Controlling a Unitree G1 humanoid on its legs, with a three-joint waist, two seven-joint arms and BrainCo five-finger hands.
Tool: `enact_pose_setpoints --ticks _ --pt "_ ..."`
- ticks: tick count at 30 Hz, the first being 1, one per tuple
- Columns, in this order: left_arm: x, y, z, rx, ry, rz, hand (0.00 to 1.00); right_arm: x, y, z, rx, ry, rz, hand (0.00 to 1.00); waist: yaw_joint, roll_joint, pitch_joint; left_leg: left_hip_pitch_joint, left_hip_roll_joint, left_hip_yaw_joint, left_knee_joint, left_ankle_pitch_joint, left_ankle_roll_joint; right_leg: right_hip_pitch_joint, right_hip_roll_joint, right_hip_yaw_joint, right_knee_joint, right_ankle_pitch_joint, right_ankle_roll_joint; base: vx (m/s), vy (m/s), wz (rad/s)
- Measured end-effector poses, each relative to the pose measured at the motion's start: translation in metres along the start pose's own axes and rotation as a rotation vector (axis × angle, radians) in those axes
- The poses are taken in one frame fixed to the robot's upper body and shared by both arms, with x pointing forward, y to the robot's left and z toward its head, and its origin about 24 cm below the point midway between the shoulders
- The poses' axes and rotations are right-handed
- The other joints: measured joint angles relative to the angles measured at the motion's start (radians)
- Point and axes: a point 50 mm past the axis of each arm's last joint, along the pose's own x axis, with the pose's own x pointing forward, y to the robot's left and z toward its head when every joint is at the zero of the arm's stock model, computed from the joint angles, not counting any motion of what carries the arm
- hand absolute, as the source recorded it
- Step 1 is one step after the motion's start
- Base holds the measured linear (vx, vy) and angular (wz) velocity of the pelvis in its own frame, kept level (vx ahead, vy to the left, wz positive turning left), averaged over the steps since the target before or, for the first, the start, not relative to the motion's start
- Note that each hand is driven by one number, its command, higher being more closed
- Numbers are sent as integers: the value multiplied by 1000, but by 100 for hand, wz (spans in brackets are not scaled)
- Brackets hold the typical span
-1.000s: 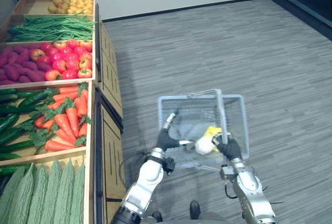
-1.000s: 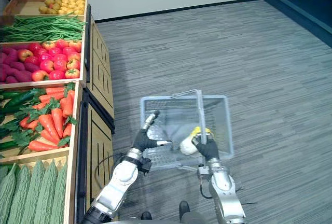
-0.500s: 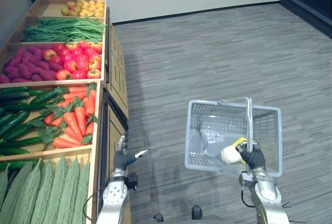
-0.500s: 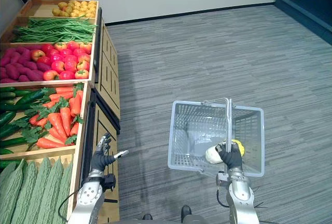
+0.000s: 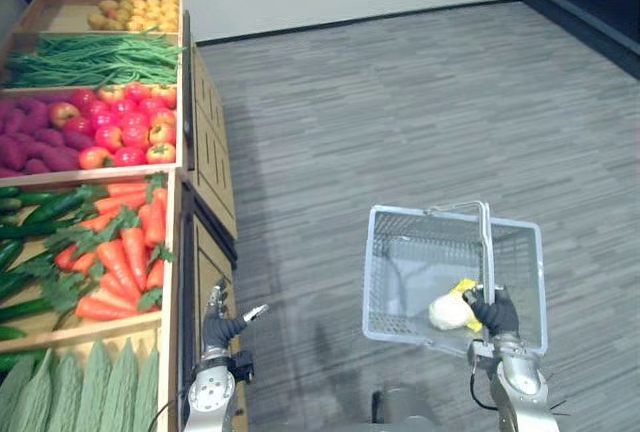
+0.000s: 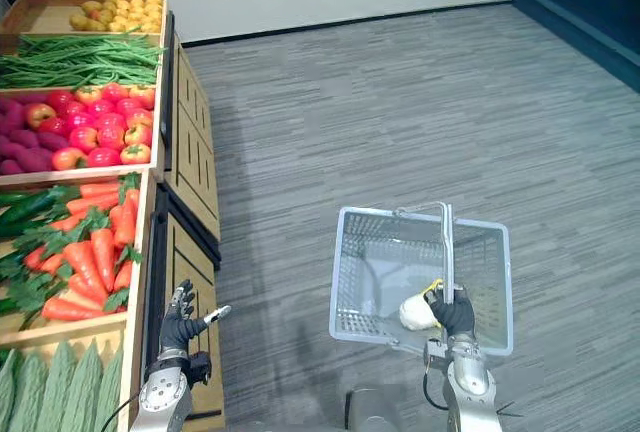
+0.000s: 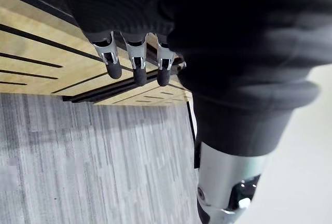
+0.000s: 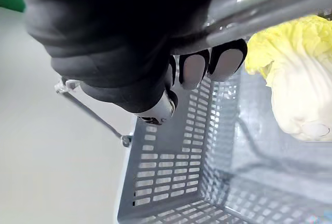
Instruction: Pick vegetable in the basket
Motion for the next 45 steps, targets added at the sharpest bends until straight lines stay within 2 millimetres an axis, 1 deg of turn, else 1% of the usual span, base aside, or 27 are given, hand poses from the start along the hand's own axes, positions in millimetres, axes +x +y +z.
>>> enact_pose_setpoints --ticks 1,2,3,4,5,7,8,11,13,16,19,20,21,22,24,26,27,28,29,30,34,35,37,38,39,40,45 --pt "3 -2 1 6 -4 -5 0 0 -3 1 -13 -4 -2 100 -11 -12 -4 16 10 -16 20 -15 -28 -14 10 65 -133 144 11 522 -185 72" --pt "4 -3 1 11 -5 -11 0 0 -6 0 -23 -1 -5 100 -13 -8 -3 25 17 -27 35 -27 -47 -4 9 75 -153 273 10 645 -232 39" --pt "5 -15 2 0 -1 -37 0 4 -11 6 -49 -21 -9 100 -4 45 19 30 61 -37 80 -25 -71 9 44 51 -92 229 -30 534 -195 33" --pt "6 -20 5 -7 -11 -50 0 7 -9 9 -44 -34 -1 100 -6 39 31 28 55 -40 128 43 -105 10 30 50 -12 165 -55 514 -197 33" --pt "6 -22 6 -18 -13 -53 0 6 -9 8 -46 -30 0 100 -8 41 31 29 51 -46 163 78 -101 26 26 46 7 143 -62 505 -226 52" --pt "4 -28 11 -51 -33 -52 0 1 -6 3 -51 -13 19 100 -1 37 36 -34 68 -49 386 249 -78 129 19 21 -1 86 -88 539 -255 42" --pt "1 -29 10 -55 -33 -54 0 -2 -2 5 -43 -20 30 100 3 25 43 -99 111 -23 556 284 -90 207 18 9 -57 53 -94 421 -215 38" --pt "-5 -32 9 -65 -26 -64 0 -11 1 9 -22 -40 19 100 24 25 46 -223 230 142 761 252 -49 358 17 -41 -159 30 -113 335 -170 38" --pt "-9 -34 10 -66 -36 -74 0 -13 -1 11 -6 -55 2 100 31 13 50 -283 246 242 757 230 -20 435 -13 -84 -199 11 -117 233 -94 68" --pt "-9 -39 13 -65 -46 -95 0 -12 -19 9 -25 -46 -58 100 17 5 53 -293 222 522 491 212 -15 550 -81 -218 -250 -20 -97 214 -4 119" --pt "-7 -43 16 -67 -58 -111 0 -11 -36 -2 -42 2 -118 100 19 17 47 -296 173 654 302 241 -34 585 -101 -294 -246 -40 -70 223 70 97" --pt "-8 -43 16 -67 -58 -110 0 -12 -38 -4 -44 13 -128 100 22 23 43 -294 160 660 258 273 -23 590 -98 -302 -245 -47 -59 256 129 81" --pt "-8 -40 14 -59 -52 -105 0 -12 -39 -11 -42 44 -142 100 22 24 40 -269 124 646 192 239 45 609 -98 -307 -246 -62 -34 246 154 66" --pt "-9 -38 12 -51 -46 -104 0 -14 -38 -17 -37 73 -144 100 22 18 36 -250 77 618 134 217 78 619 -111 -304 -246 -67 -24 238 156 65" --pt "-10 -36 9 -46 -34 -101 0 -16 -36 -25 -32 110 -146 100 22 -4 27 -231 9 590 93 213 86 637 -155 -307 -232 -89 13 233 155 70" --pt "-13 -37 5 -48 -17 -104 0 -18 -37 -33 -33 145 -151 100 15 -23 27 -200 -59 539 48 202 102 619 -202 -303 -99 -96 30 239 157 106" --pt "-12 -37 7 -39 -24 -108 0 -23 -38 -39 -31 179 -158 100 -3 -38 24 -167 -112 460 23 198 114 554 -246 -265 128 -56 42 255 91 156" --pt "-11 -35 7 -27 -26 -108 0 -25 -36 -44 -24 202 -157 100 -16 -47 20 -157 -129 415 19 195 124 503 -247 -207 247 -50 33 308 81 164" --pt "-11 -36 7 -25 -26 -110 0 -26 -36 -46 -21 213 -156 100 -22 -51 19 -152 -132 388 19 192 129 476 -232 -159 282 -64 22 268 -26 132" --pt "-11 -34 8 -6 -34 -109 0 -28 -32 -49 -18 226 -140 100 -13 -52 18 -136 -131 352 19 190 131 423 -178 -49 299 -90 20 260 -71 110" --pt "-9 -30 21 3 -93 -104 0 -34 -18 -45 13 206 -98 100 -1 -57 16 -125 -108 231 63 158 114 291 -32 217 203 -118 17 211 -131 98" --pt "-9 -30 27 -3 -119 -107 0 -38 -14 -42 21 192 -84 100 0 -57 15 -141 -92 187 113 129 95 279 10 290 139 -114 22 178 -219 108" --pt "-10 -30 36 0 -159 -113 0 -46 -9 -38 28 177 -68 100 14 -87 -3 -164 -91 132 199 73 62 281 17 358 6 -47 16 206 -287 102" --pt "-9 -30 39 11 -178 -121 0 -50 -8 -39 29 174 -63 100 25 -111 -13 -185 -94 99 260 31 37 281 -7 338 -10 -5 54 236 -290 101" --pt "-11 -33 37 0 -168 -124 0 -53 -11 -41 21 185 -69 100 26 -99 -21 -199 -70 68 283 13 21 291 2 294 -15 -14 40 529 -528 202" --pt "-12 -42 45 36 -210 -142 0 -61 -23 -52 -12 241 -76 100 57 -56 -40 -222 23 56 265 35 -38 324 6 143 -67 -9 8 396 -354 170" --pt "-11 -40 46 75 -224 -135 0 -65 -25 -55 -16 255 -78 100 73 -54 -39 -223 23 64 257 38 -43 346 3 142 -91 -5 4 40 -41 29"
